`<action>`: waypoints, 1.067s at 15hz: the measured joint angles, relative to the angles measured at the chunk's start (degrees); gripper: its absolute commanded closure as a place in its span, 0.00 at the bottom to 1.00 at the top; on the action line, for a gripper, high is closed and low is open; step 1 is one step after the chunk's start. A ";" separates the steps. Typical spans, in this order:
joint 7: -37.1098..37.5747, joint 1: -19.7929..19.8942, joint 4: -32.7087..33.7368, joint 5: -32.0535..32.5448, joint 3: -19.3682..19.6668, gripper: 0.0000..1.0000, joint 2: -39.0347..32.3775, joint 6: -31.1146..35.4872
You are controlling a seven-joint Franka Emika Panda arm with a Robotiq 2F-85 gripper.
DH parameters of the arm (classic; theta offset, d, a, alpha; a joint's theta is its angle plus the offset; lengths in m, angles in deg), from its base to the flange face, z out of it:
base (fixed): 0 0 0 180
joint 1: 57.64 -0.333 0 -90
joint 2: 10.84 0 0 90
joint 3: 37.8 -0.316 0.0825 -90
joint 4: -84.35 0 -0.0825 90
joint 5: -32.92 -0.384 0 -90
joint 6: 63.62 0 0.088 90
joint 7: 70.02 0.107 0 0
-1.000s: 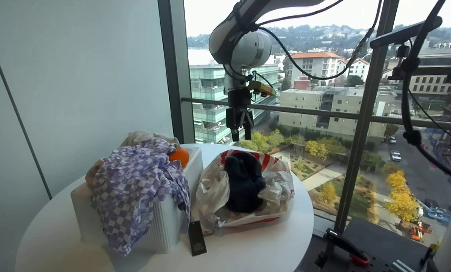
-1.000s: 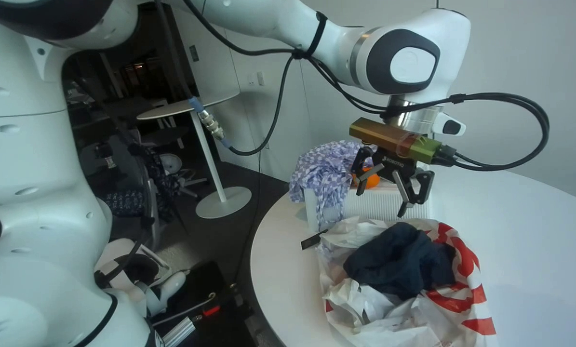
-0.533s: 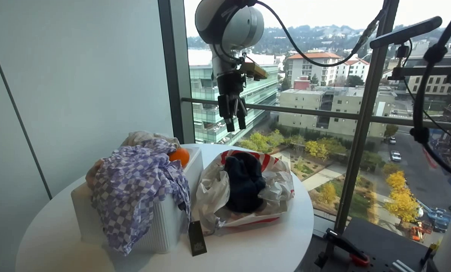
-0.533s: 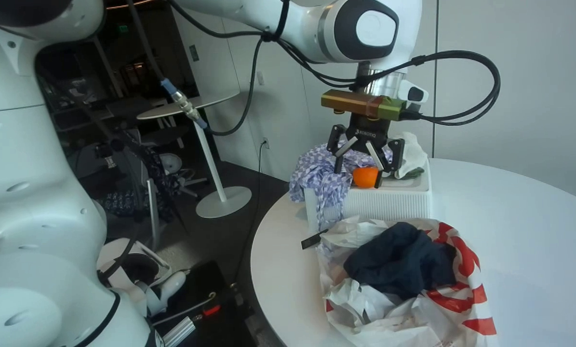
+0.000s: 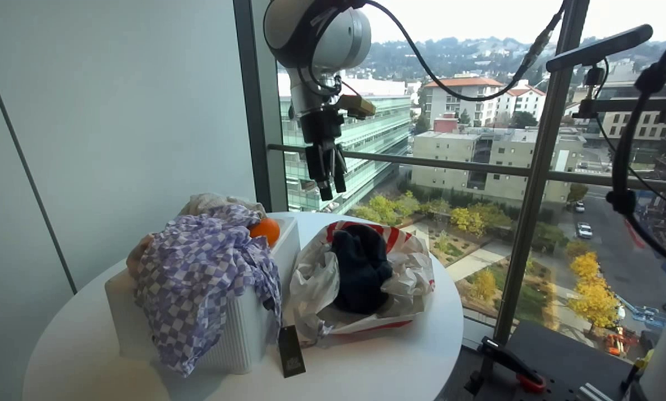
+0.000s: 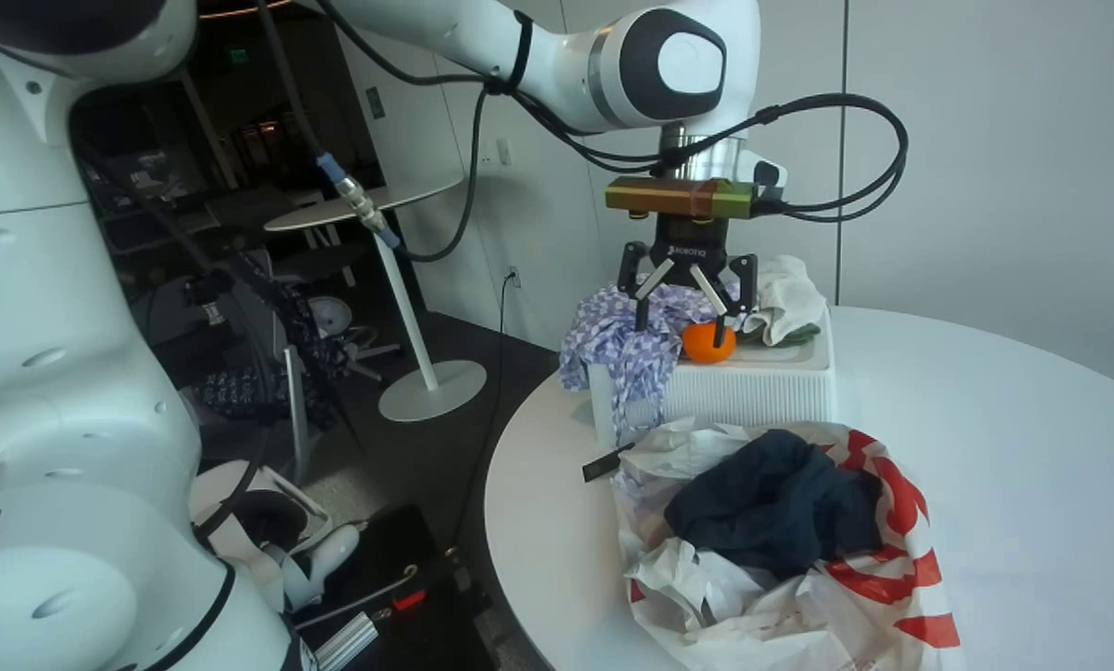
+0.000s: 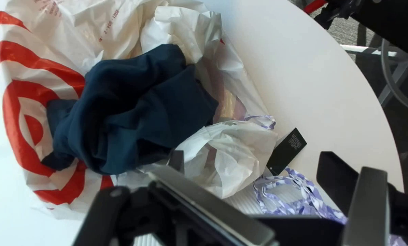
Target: Move two clothes from the white box into the plastic bag
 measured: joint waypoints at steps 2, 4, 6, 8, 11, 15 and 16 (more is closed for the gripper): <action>-0.46 -1.06 0.08 0.27 -0.93 0.00 -0.43 0.64; -0.97 -2.19 0.23 0.83 -1.90 0.00 -0.85 1.49; -1.10 -3.35 0.85 2.47 -2.81 0.00 -1.55 2.69; -1.10 -4.65 2.19 4.91 -3.69 0.00 -2.93 3.82; -1.98 -6.65 5.21 9.46 -5.14 0.00 -6.20 4.20; -4.69 -8.48 9.63 12.52 -6.61 0.00 -11.57 4.88; -5.75 -8.75 10.75 12.88 -6.94 0.00 -12.92 4.91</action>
